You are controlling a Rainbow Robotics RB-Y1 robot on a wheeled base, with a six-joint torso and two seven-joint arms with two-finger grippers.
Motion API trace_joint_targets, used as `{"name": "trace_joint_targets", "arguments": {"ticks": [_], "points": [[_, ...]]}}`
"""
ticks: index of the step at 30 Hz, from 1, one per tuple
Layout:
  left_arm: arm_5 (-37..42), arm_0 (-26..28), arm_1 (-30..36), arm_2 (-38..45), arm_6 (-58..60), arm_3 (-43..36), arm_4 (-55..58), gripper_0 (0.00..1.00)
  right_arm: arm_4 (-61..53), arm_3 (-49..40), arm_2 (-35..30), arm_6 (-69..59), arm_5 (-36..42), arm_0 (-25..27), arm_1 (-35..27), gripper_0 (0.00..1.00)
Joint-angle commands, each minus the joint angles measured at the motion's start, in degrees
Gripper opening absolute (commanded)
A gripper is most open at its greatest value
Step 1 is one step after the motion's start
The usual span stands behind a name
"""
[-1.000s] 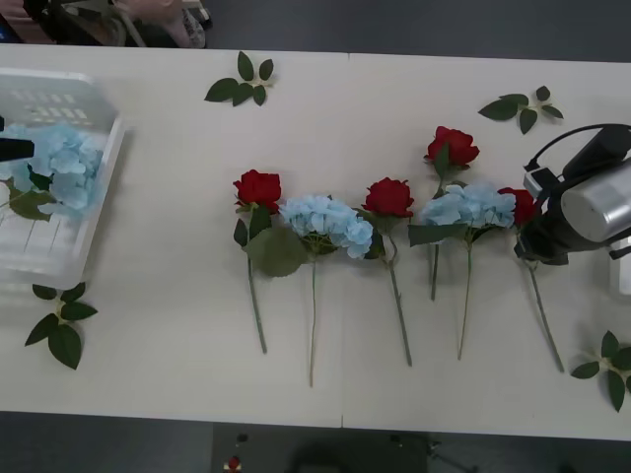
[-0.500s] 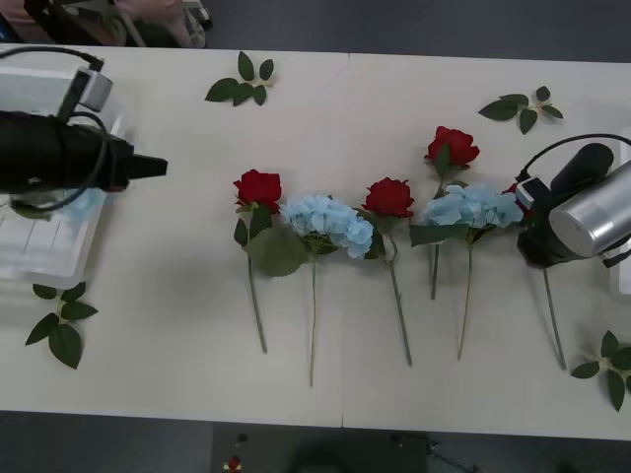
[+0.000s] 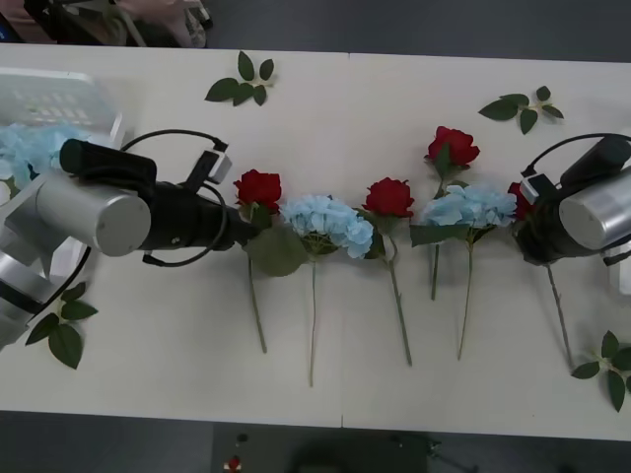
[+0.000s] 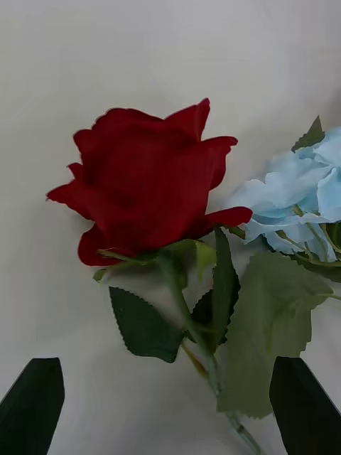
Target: Put the red flowers into the right box and the blue flowers into the left box
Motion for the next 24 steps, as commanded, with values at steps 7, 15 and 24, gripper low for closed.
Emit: {"name": "trace_joint_targets", "arguments": {"ticks": [7,15,24], "points": [[-0.8,-7.1,-4.2,-6.8,2.7,9.2,-3.4,0.84,-9.8,-6.7,-28.8,-1.2,13.6,-1.4,-3.9,0.0],[-1.1,-8.7,-5.1,-8.8,2.5,12.2,-4.2,0.14,-4.5,-4.2,-35.6,0.6,17.3,-1.4,-10.6,0.0],[-2.2,-8.9,-5.0,-8.6,2.4,12.2,-5.3,0.0,5.2,8.1,-27.8,1.6,2.9,-1.4,-12.7,0.0]]}}
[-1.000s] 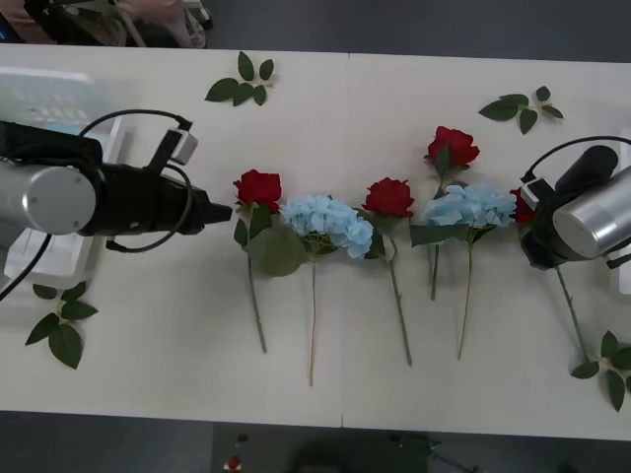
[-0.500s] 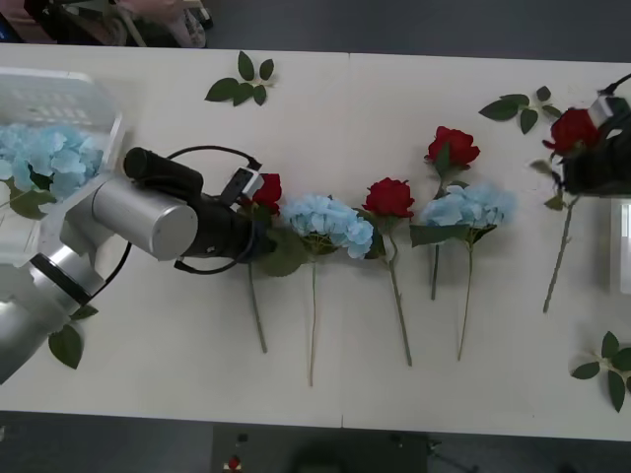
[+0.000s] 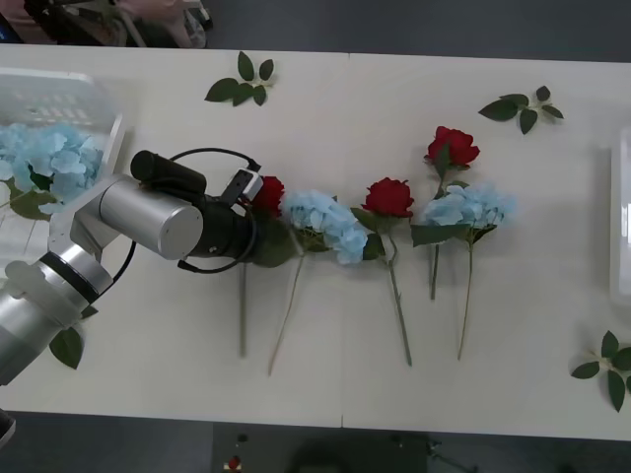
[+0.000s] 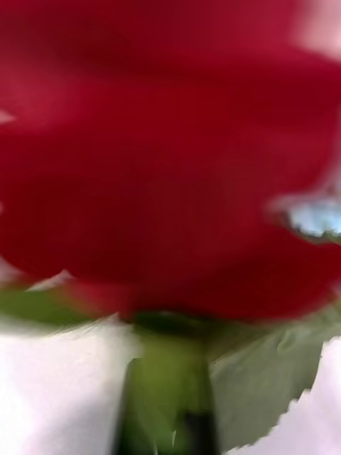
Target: Put the red flowers into the right box and the blue flowers into the left box
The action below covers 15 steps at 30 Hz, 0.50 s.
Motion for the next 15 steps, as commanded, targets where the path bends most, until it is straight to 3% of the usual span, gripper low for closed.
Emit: {"name": "trace_joint_targets", "arguments": {"ticks": [1,7,15], "points": [[-0.6,-2.1,0.4,-0.6,1.4,-0.3,-1.0,0.0,1.4,7.6,1.5,1.6,-8.0,-1.5,-0.6,0.0],[-3.0,-2.0,4.8,1.0,1.3,-2.2,-0.4,0.0,5.4,15.9,8.3,1.0,-21.6,-1.8,-0.4,0.0],[-3.2,1.3,9.2,9.0,2.2,-15.8,8.5,0.0,9.3,23.5,9.2,1.1,-27.1,-4.2,1.3,0.0]]}}
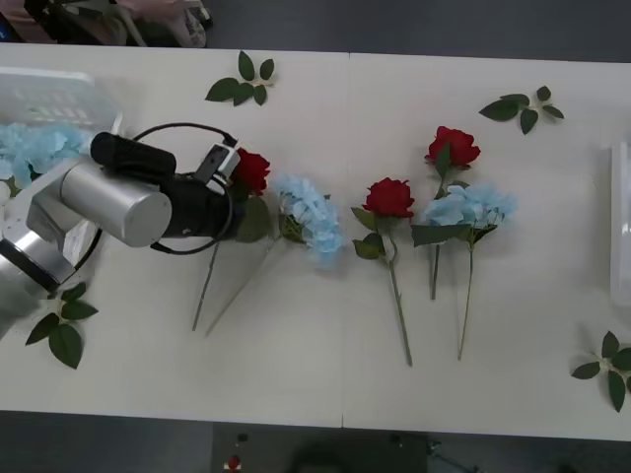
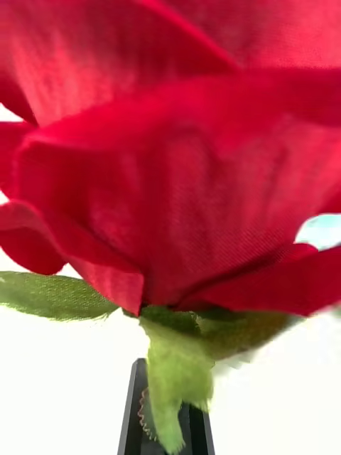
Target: Put the red flowers into the right box and the blue flowers into the left box
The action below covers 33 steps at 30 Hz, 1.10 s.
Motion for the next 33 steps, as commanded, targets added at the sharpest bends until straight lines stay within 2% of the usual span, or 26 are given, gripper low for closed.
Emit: {"name": "trace_joint_targets", "arguments": {"ticks": [1,3,7,12,15,17,20,21,22,23,24,25,29,33], "points": [[-0.4,1.5,1.8,8.4,2.2,-10.2,6.9,0.0,2.1,3.2,-1.8,1.2,-2.5,-3.3,0.7,0.04],[-0.4,1.9,1.9,10.1,2.4,-13.6,10.2,0.0,2.7,4.7,-1.8,1.2,-4.6,-3.4,1.0,0.31],[-2.3,2.1,1.9,12.2,1.5,-15.7,17.9,0.0,2.8,5.8,-1.7,1.5,-6.3,-3.4,1.0,0.63],[-3.3,2.8,2.1,13.8,0.7,-19.0,23.2,0.0,-0.3,5.8,-1.7,1.8,-6.3,-3.4,1.0,0.75],[-3.4,2.9,2.2,14.1,0.5,-19.7,24.3,0.0,-6.9,5.7,-1.6,2.7,-6.1,-3.4,1.0,0.81],[-3.4,3.1,2.2,14.2,0.3,-19.7,24.3,0.0,-12.5,4.0,-1.2,3.4,-4.7,-3.3,1.0,0.83],[-3.4,3.8,2.2,14.2,-0.2,-19.7,22.8,0.0,-20.3,-3.6,0.0,3.7,-0.4,-1.7,1.0,0.84],[-3.4,4.0,2.3,14.2,-0.3,-19.7,22.1,0.04,-22.5,-7.1,0.0,3.5,1.3,-0.7,0.8,0.84],[-3.3,4.0,2.3,14.2,-0.3,-19.7,21.7,0.25,-23.8,-9.2,0.0,3.3,2.1,-0.1,0.8,0.84],[-3.4,4.2,2.3,14.2,-0.4,-19.7,20.6,0.71,-26.1,-13.3,-0.1,2.7,3.7,1.3,0.5,0.84],[-3.4,4.3,2.3,14.2,-0.5,-19.7,19.7,0.94,-27.6,-16.6,0.0,1.2,4.8,2.3,0.2,0.84],[-3.4,4.5,2.3,14.2,-0.5,-19.6,18.8,1.0,-29.4,-20.3,-0.1,-0.9,6.3,3.4,-0.4,0.84],[-3.3,4.9,2.4,14.2,-0.9,-19.6,15.1,1.0,-34.0,-32.0,-0.3,-7.4,9.2,7.6,-2.3,0.84],[-3.3,5.3,2.5,14.1,-1.5,-19.4,10.6,1.0,-36.9,-44.3,-0.4,-12.6,8.8,12.4,-6.0,0.84]]}}
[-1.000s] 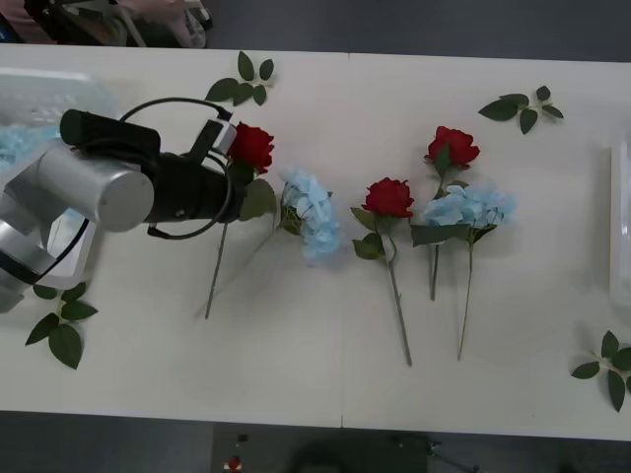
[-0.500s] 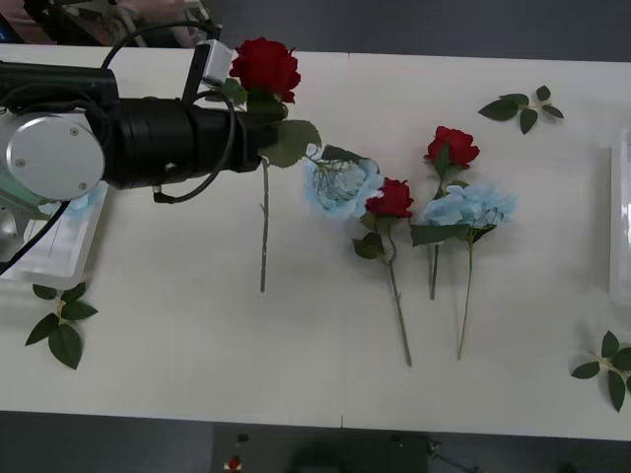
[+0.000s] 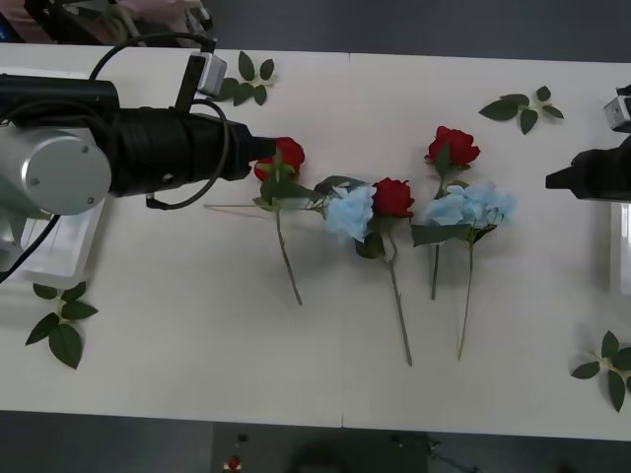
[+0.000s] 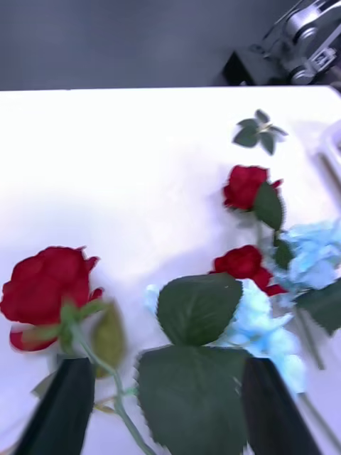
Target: Put the red flowers into the right box and the blue flowers into the left box
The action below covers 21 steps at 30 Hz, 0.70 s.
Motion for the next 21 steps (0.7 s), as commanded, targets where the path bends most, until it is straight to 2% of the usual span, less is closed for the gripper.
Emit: {"name": "trace_joint_targets", "arguments": {"ticks": [1,4,7,13,21], "points": [[0.1,0.4,1.2,1.1,-1.6,-1.3,-3.0,1.0,-2.8,-11.3,-1.5,-6.7,-0.5,4.6,-6.5,0.84],[0.6,0.4,1.5,1.2,-1.6,-1.3,-3.3,1.0,-5.1,-17.0,-2.4,-10.1,-0.5,7.7,-7.6,0.85],[2.1,0.0,2.2,1.2,-1.5,-0.1,-4.8,1.0,-5.2,-19.4,-1.6,-12.8,0.3,8.1,-6.9,0.84],[9.9,-3.8,3.9,-0.6,-1.6,8.5,-7.9,1.0,-1.9,-20.6,1.5,-17.1,3.9,6.3,-3.2,0.85],[10.4,-7.4,3.2,-5.2,-0.8,17.9,-7.4,1.0,7.8,-20.7,8.7,-17.5,4.4,3.6,0.4,0.85]]}}
